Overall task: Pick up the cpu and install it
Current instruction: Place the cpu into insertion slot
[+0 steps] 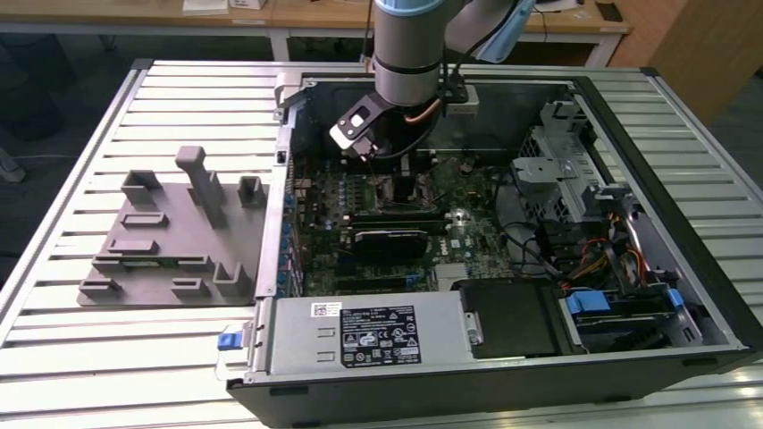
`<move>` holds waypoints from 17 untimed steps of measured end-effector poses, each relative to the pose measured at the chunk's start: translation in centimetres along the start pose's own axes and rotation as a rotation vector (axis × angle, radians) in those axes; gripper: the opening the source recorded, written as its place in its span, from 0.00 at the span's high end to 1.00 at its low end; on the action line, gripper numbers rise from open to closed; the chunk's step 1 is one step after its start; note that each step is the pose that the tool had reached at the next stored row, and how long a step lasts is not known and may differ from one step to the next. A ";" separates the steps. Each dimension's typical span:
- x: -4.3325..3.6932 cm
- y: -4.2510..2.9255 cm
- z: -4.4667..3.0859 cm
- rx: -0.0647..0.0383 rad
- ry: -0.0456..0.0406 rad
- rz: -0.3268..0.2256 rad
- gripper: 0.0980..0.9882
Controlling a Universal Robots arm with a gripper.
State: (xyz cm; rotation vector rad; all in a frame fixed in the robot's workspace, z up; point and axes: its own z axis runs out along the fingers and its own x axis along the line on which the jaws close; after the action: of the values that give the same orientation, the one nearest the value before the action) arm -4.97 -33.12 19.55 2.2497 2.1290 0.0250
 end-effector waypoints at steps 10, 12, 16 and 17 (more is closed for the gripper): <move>0.00 0.00 0.00 -0.001 -0.0116 0.000 0.52; 0.00 0.00 0.00 -0.001 -0.0130 0.000 0.52; 0.01 0.00 0.00 -0.001 -0.0183 -0.001 0.52; 0.01 0.00 0.01 -0.001 -0.0189 -0.001 0.52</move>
State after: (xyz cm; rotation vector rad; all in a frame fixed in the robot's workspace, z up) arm -4.98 -33.11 19.54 2.2395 2.1198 0.0049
